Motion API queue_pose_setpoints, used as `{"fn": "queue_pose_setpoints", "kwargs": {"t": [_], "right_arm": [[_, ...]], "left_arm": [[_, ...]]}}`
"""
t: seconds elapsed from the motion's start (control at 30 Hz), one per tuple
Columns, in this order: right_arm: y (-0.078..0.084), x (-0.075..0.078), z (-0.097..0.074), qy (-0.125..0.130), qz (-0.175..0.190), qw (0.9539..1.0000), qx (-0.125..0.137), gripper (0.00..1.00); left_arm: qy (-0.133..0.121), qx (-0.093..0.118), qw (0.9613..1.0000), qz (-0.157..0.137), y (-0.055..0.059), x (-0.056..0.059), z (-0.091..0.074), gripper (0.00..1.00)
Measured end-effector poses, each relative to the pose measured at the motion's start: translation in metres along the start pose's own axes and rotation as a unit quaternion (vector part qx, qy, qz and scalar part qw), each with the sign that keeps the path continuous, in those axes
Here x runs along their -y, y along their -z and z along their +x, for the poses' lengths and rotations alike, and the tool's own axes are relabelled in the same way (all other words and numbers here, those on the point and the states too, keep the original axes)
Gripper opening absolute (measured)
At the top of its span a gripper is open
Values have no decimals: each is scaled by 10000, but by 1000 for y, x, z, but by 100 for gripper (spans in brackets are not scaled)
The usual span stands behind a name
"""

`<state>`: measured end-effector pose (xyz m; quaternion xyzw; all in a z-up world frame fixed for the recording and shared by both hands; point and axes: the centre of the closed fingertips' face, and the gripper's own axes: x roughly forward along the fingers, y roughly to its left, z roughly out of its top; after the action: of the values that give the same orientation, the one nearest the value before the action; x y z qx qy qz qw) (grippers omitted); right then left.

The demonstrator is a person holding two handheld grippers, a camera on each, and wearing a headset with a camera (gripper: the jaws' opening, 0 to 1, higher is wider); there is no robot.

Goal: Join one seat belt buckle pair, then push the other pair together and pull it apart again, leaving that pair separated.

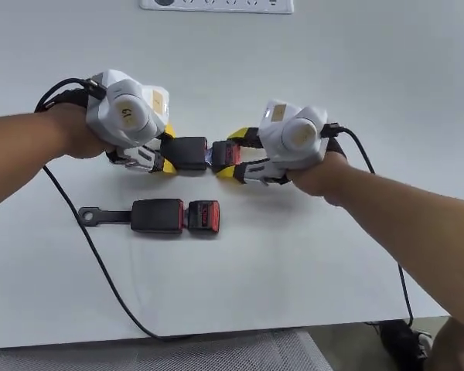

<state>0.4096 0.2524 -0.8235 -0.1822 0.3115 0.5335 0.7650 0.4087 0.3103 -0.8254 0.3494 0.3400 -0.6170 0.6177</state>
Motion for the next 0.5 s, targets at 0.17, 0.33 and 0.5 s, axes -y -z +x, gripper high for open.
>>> {"fn": "queue_pose_setpoints", "kwargs": {"t": [0.17, 0.33, 0.5], "right_arm": [[0, -1, 0, 15, 6, 10000, -14, 36], [0, -1, -1, 36, 21, 10000, -2, 36], [1, -2, -1, 31, 2, 10000, -5, 36]], "left_arm": [[-1, -8, 10000, -9, 0, 0, 0, 32], [-1, -15, 10000, -17, 0, 0, 0, 32], [-1, -15, 10000, -20, 0, 0, 0, 32]]}}
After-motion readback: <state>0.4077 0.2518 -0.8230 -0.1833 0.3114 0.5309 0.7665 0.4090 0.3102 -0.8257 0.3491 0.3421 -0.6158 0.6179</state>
